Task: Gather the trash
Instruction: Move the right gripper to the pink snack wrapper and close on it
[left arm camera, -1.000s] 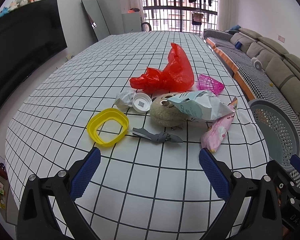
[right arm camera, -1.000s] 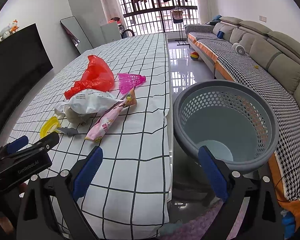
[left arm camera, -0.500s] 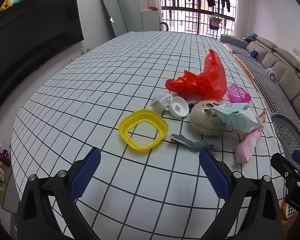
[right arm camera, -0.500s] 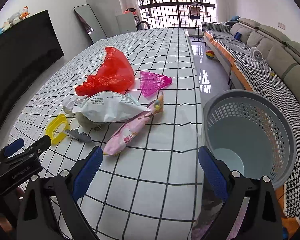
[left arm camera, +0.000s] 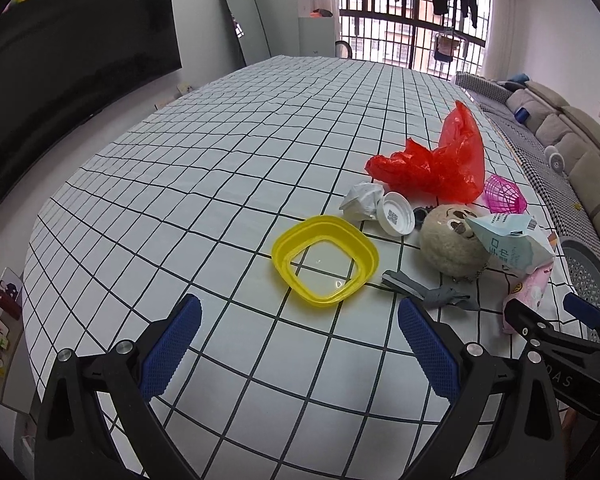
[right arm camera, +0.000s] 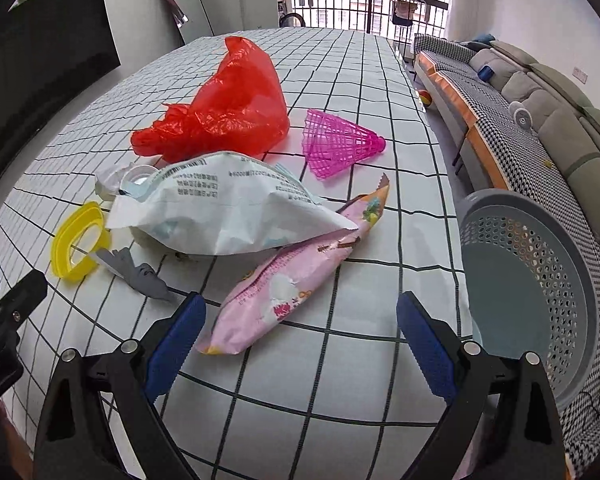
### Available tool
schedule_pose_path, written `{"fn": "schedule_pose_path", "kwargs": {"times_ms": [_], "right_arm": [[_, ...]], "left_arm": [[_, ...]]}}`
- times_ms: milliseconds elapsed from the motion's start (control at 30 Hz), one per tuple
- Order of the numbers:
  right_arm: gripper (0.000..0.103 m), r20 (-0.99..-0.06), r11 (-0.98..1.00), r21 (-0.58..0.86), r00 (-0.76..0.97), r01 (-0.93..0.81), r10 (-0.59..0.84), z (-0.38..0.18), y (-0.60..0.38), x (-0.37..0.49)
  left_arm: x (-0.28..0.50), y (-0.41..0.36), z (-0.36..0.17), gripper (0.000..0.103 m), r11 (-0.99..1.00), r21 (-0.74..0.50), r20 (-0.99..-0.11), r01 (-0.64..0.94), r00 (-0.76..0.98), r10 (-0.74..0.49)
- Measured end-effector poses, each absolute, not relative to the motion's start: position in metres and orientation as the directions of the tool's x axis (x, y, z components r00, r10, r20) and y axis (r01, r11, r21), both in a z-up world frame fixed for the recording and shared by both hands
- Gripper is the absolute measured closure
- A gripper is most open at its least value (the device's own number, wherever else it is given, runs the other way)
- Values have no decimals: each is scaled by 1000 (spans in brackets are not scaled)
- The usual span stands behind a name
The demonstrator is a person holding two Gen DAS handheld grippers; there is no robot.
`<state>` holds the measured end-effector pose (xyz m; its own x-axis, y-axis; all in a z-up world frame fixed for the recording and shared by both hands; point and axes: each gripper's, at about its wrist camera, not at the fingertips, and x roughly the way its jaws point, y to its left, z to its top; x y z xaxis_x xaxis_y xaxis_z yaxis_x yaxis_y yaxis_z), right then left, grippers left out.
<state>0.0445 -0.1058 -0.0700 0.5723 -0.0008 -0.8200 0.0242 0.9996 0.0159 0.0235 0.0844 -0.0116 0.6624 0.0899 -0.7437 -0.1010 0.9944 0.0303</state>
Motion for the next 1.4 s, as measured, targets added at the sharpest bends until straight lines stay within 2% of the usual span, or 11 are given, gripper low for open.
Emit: {"fn": "schedule_pose_path", "kwargs": {"times_ms": [333, 533, 933, 967, 1100, 1167, 1233, 1300, 1367, 1400], "right_arm": [[11, -805, 989, -31, 583, 147, -112, -63, -154, 19], [11, -773, 993, -1, 630, 118, -76, -48, -155, 11], [12, -802, 996, -39, 592, 80, -79, -72, -139, 54], [14, -803, 996, -40, 591, 81, -80, -73, -139, 56], [36, -823, 997, -33, 564, 67, -66, -78, -140, 64], [40, -823, 998, -30, 565, 60, -58, -79, -139, 63], [49, -822, 998, -40, 566, 44, -58, -79, -136, 61], [66, -823, 998, -52, 565, 25, -57, -77, -133, 60], [77, -826, 999, -47, 561, 15, -47, -76, -132, 58], [77, -826, 999, -38, 562, 15, -40, -75, -133, 55]], "left_arm": [[24, 75, -15, 6, 997, 21, -750, -71, 658, 62], [23, 72, -12, 6, 998, 21, -748, -64, 662, 58], [25, 79, -11, 6, 996, 17, -750, -83, 658, 68], [25, 80, -12, 6, 996, 16, -750, -85, 657, 68], [27, 82, -13, 6, 996, 8, -757, -85, 651, 62], [27, 83, -14, 6, 996, 7, -758, -86, 649, 61], [27, 84, -15, 6, 996, 7, -759, -86, 648, 62], [27, 85, -16, 6, 996, 0, -765, -86, 642, 56], [27, 87, -17, 6, 996, -4, -769, -90, 637, 55], [26, 88, -17, 6, 996, -5, -770, -91, 635, 54]]}}
